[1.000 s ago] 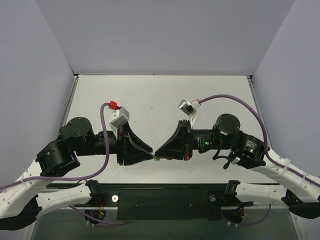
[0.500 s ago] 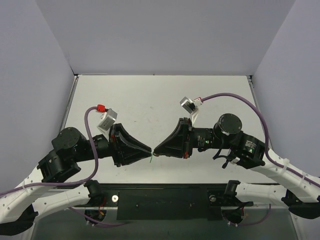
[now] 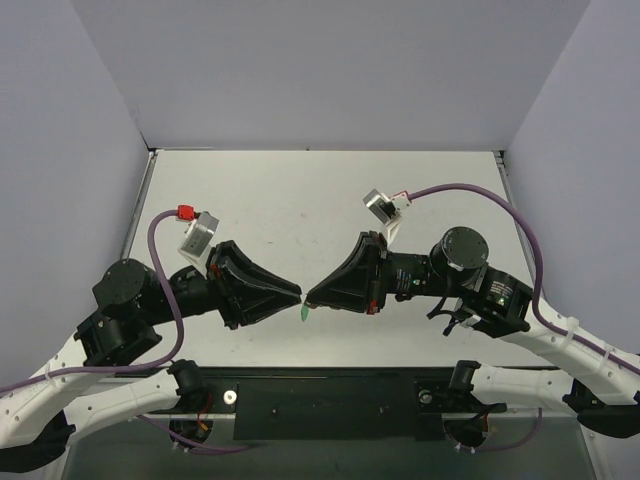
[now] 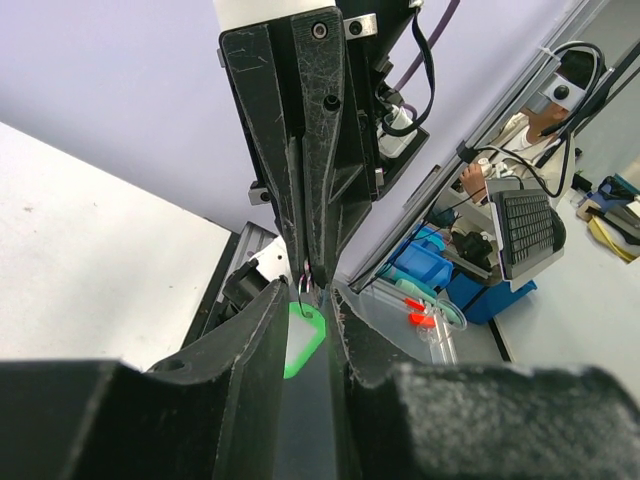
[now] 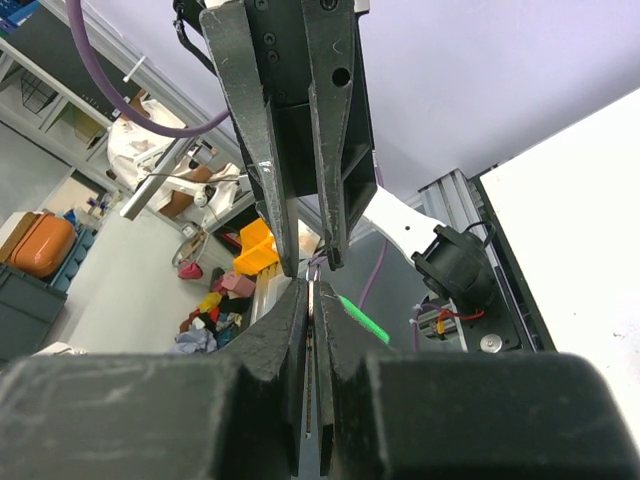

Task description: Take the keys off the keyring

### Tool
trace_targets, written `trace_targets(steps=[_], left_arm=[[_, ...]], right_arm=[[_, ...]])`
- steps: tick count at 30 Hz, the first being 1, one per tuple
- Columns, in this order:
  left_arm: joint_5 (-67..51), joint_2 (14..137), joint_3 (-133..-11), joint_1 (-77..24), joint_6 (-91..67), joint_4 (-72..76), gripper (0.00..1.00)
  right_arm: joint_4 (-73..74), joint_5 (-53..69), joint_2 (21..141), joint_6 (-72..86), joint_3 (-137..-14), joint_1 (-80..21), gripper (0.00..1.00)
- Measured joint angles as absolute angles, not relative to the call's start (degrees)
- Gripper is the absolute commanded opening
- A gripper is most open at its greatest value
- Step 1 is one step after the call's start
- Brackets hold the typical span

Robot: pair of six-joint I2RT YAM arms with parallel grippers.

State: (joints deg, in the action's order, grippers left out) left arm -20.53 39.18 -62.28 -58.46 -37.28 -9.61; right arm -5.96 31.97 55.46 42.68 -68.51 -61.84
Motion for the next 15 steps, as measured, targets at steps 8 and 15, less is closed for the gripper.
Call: trace_targets(steps=[8,15], left_arm=[[-20.6,39.6,-62.3,-58.5,-37.7,-9.3,0.13],[-20.6,39.9,-62.5,-58.5,-38.3,-9.3,0.00]], right_arm=[[-7.1,31.8,55.5,43.5,-68.5,-61.8,0.00],[-7.6,31.7,55.6,43.7,-68.4,-61.8,0.00]])
